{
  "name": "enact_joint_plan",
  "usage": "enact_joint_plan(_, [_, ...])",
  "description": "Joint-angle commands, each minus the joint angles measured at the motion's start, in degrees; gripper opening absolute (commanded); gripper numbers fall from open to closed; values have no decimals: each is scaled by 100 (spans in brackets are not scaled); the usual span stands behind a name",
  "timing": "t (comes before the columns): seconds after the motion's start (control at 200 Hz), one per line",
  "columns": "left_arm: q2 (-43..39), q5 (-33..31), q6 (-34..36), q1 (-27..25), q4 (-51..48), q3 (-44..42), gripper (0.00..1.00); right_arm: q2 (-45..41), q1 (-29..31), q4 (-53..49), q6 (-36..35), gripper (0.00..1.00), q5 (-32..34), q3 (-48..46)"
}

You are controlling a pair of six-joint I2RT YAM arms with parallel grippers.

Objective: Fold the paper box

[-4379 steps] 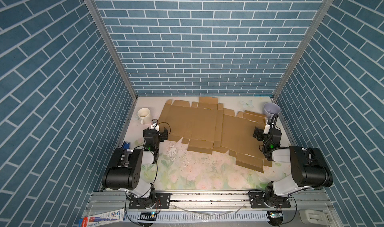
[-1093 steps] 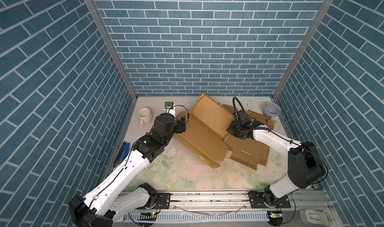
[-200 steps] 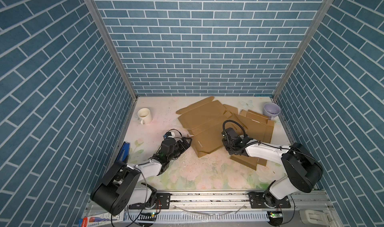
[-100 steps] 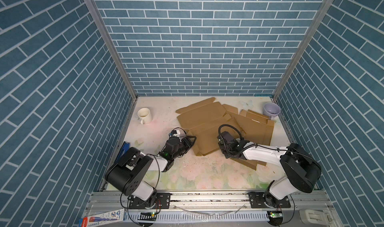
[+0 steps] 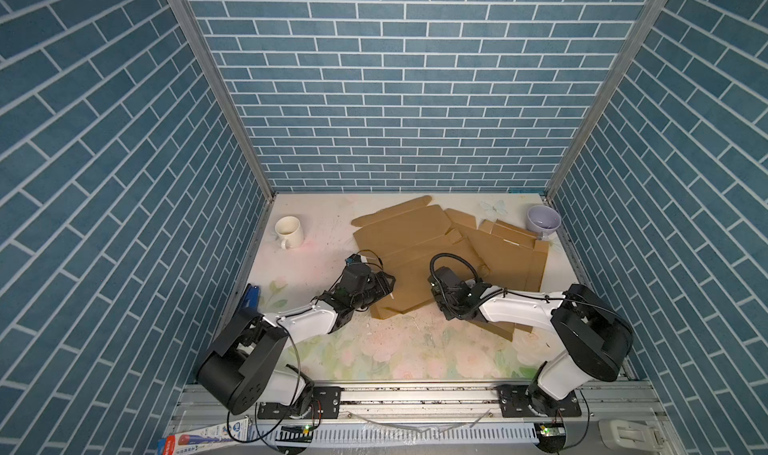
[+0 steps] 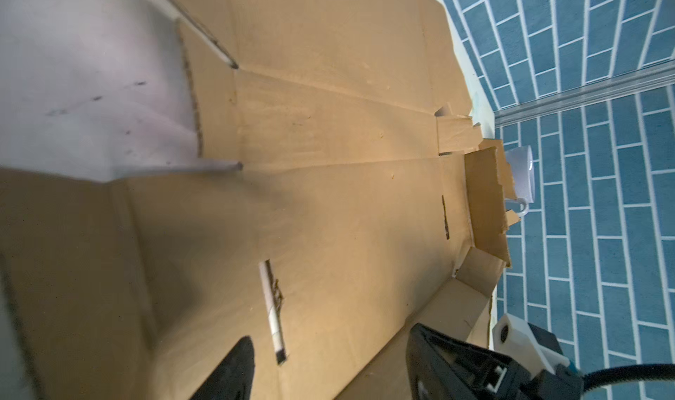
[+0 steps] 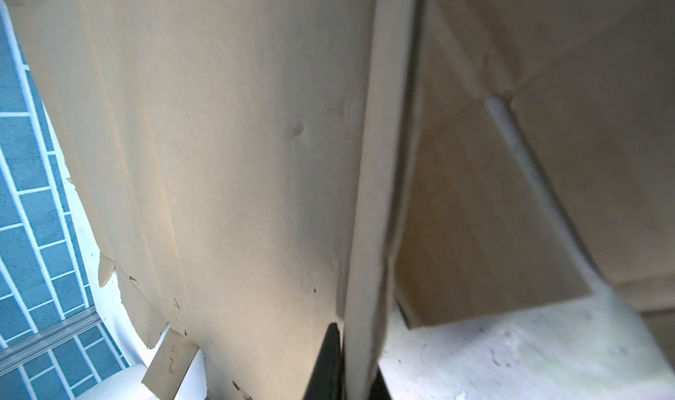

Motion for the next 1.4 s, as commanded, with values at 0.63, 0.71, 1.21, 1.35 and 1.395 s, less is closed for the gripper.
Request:
enact_joint_plan(0.63, [698, 656, -1517, 1030, 4176, -1747, 90, 80, 41, 437, 415, 8, -36, -253])
enact_joint_plan(0.71, [1434, 709, -1815, 972, 5185, -1804, 91, 111, 38, 446, 405, 8, -67, -206])
enact_joint_plan(1.21, [1162, 540, -1178, 529, 3129, -1078, 79, 260, 155, 405, 369, 11, -247, 174])
enact_joint_plan(1.35, [840, 435, -905, 522, 2206, -823, 82, 341, 202, 435, 393, 11, -291, 240])
enact_joint_plan(1.395, [822, 442, -875, 515, 2137, -772, 82, 365, 212, 467, 395, 11, -314, 238])
